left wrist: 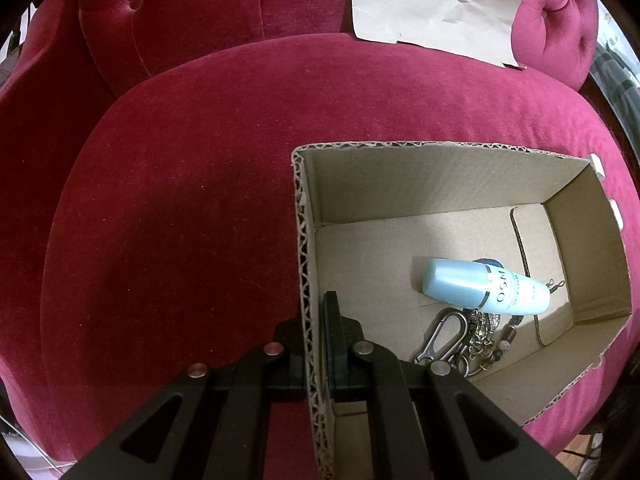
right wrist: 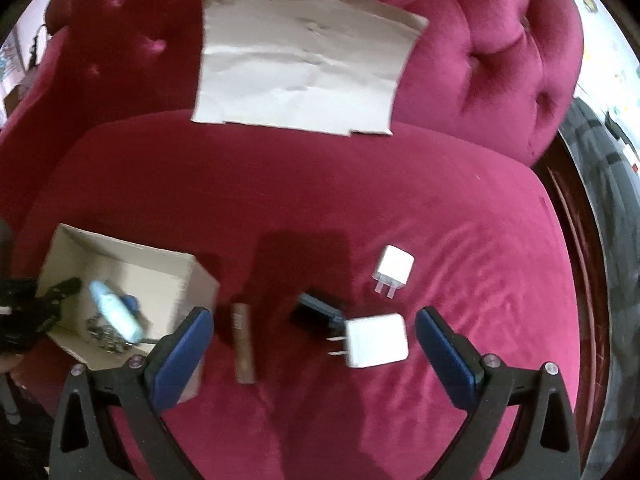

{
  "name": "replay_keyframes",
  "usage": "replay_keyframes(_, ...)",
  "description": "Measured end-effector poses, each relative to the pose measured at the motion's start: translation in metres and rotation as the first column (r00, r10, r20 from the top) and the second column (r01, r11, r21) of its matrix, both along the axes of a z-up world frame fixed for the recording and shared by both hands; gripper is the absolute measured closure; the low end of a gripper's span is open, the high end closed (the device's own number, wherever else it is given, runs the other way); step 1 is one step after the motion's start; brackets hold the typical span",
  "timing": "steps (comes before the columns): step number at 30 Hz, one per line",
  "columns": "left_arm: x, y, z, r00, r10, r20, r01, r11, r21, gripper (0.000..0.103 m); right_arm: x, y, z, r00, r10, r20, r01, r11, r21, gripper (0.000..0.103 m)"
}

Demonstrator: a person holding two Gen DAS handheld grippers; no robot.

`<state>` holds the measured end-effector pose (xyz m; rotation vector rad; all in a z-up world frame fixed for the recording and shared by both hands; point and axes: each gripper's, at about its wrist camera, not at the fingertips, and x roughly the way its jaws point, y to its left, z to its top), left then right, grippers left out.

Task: Organize rigid objects
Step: 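Move the right gripper back toward the large white charger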

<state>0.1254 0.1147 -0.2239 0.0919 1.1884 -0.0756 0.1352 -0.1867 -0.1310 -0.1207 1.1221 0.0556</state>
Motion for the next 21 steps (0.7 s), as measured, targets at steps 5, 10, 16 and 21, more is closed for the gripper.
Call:
replay_keyframes(5,-0.001,-0.001,0.000,1.000,0.000,0.001,0.000,1.000,0.000,0.098,0.000,-0.024,-0.019,0.999,-0.028,-0.022,0.028,1.000,0.002,0.000)
replay_keyframes(10,-0.002,0.000,0.001,1.000,-0.002,0.002,0.002,1.000,0.004,0.098,0.000,-0.042,-0.036,0.998,-0.055,-0.043,0.056,0.998,0.023,0.000)
replay_keyframes(16,-0.002,-0.002,0.002,1.000,-0.002,0.002,0.002,1.000,0.003,0.098,0.002,-0.051,-0.059,0.996,-0.052,-0.073,0.054,0.998,0.024,0.000)
replay_keyframes(21,-0.002,-0.002,0.002,1.000,-0.001,0.003,0.001,1.000,0.003,0.098,0.005,-0.055,-0.074,0.994,-0.058,-0.094,0.060,0.998,0.018,0.000)
